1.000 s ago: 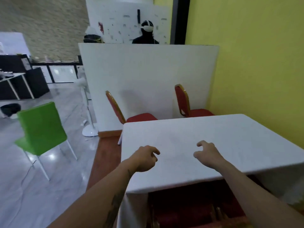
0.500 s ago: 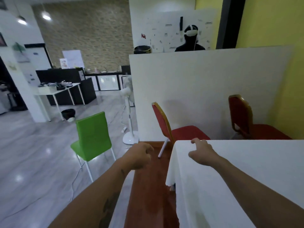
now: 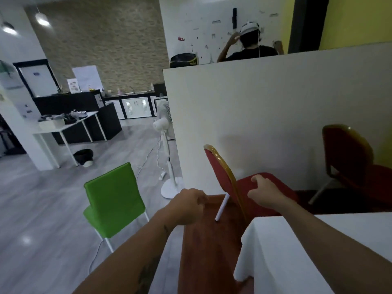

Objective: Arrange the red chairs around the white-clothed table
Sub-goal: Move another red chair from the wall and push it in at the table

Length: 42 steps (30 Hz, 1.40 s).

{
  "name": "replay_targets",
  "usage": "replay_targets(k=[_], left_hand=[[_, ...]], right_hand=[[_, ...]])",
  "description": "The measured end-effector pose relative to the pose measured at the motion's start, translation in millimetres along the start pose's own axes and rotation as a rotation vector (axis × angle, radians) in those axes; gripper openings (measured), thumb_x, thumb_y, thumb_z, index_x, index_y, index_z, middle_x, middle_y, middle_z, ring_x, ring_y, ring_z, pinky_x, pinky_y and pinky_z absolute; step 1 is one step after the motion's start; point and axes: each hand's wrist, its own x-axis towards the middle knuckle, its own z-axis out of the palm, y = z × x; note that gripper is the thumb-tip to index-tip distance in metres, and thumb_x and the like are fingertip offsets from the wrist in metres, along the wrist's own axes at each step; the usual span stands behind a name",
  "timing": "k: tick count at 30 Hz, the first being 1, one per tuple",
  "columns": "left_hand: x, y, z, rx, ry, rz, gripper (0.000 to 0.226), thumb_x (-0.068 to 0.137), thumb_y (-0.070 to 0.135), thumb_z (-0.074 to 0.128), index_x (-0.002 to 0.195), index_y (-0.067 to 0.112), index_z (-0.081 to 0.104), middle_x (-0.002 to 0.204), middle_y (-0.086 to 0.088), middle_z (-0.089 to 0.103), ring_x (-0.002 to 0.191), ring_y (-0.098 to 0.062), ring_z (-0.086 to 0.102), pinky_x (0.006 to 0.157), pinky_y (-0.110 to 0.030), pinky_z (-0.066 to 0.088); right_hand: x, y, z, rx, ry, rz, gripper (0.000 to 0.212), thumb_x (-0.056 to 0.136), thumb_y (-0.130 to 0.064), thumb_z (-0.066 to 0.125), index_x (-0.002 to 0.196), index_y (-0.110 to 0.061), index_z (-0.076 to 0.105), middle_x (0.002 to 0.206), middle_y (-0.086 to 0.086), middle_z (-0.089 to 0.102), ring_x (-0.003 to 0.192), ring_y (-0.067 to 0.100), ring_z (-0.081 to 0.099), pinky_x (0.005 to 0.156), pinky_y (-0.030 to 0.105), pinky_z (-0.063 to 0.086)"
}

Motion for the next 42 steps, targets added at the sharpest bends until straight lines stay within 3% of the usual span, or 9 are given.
replay_targets(k=[6,13,23,27,33,35,38,40,42], left_hand=[[96,-46,-18,0.027,-0.032,0.064,0.038,0.094,0.015,0.047,0.128,0.021,0.065,0.13,-0.004,0.066,0.112,-0.021,0.062,0.093,-0.029,0.05],[223,-131,-40,0.028,-0.037,0.126,0.046,0.085,0.024,0.048,0.129,0.027,0.062,0.124,0.003,0.068,0.106,-0.014,0.062,0.092,-0.028,0.051],[368,-161,-53,0.087,-0.122,0.313,0.072,0.066,0.052,0.047,0.134,0.028,0.056,0.135,0.001,0.059,0.12,-0.021,0.054,0.094,-0.032,0.045],[420,-156,-40,0.178,-0.165,0.375,0.078,0.074,0.034,0.056,0.149,0.027,0.036,0.15,-0.005,0.042,0.13,-0.03,0.043,0.104,-0.044,0.043],[485,-156,-5,0.461,-0.238,0.453,0.096,0.075,0.026,0.067,0.156,0.031,0.015,0.164,-0.01,0.009,0.149,-0.034,0.008,0.116,-0.057,0.018],[499,-154,8,0.558,-0.257,0.511,0.092,0.076,0.031,0.066,0.155,0.032,0.018,0.162,-0.008,0.017,0.148,-0.033,0.01,0.116,-0.062,0.013],[525,-144,21,0.644,-0.276,0.587,0.082,0.074,0.035,0.065,0.148,0.031,0.03,0.139,-0.004,0.05,0.135,-0.032,0.038,0.113,-0.063,0.018],[552,-131,24,0.666,-0.33,0.648,0.075,0.07,0.035,0.065,0.14,0.031,0.04,0.119,0.0,0.062,0.115,-0.028,0.056,0.106,-0.053,0.036],[574,-119,26,0.741,-0.369,0.778,0.053,0.065,0.037,0.064,0.117,0.03,0.061,0.098,0.003,0.067,0.092,-0.023,0.064,0.085,-0.038,0.052]], right_hand=[[71,-23,20,-0.05,-0.045,0.063,0.07,0.086,-0.016,0.055,0.153,-0.013,0.034,0.152,0.02,0.039,0.124,0.04,0.054,0.098,0.05,0.052],[165,-60,44,-0.132,-0.045,0.185,0.08,0.082,-0.02,0.051,0.158,-0.016,0.025,0.157,0.018,0.03,0.134,0.04,0.045,0.103,0.047,0.046],[277,-88,81,-0.147,-0.041,0.308,0.068,0.076,-0.026,0.053,0.143,-0.023,0.04,0.138,0.011,0.042,0.128,0.034,0.043,0.105,0.049,0.044],[323,-82,91,-0.141,-0.049,0.318,0.068,0.073,-0.031,0.055,0.14,-0.023,0.043,0.134,0.01,0.046,0.127,0.034,0.046,0.104,0.047,0.044],[343,-55,105,-0.122,-0.093,0.317,0.066,0.083,-0.043,0.069,0.142,-0.025,0.045,0.126,0.004,0.061,0.113,0.026,0.062,0.096,0.043,0.051],[341,-48,106,-0.139,-0.089,0.293,0.051,0.086,-0.041,0.065,0.134,-0.031,0.052,0.114,0.0,0.066,0.101,0.023,0.065,0.089,0.041,0.053],[344,-48,102,-0.195,-0.12,0.273,0.05,0.079,-0.035,0.06,0.129,-0.034,0.057,0.106,-0.001,0.064,0.098,0.025,0.064,0.085,0.039,0.053],[352,-47,100,-0.193,-0.145,0.324,0.06,0.073,-0.031,0.061,0.133,-0.032,0.056,0.108,0.0,0.06,0.1,0.026,0.062,0.084,0.037,0.051],[358,-45,101,-0.227,-0.153,0.39,0.065,0.072,-0.03,0.063,0.136,-0.026,0.055,0.118,0.007,0.059,0.107,0.031,0.06,0.088,0.04,0.051]])
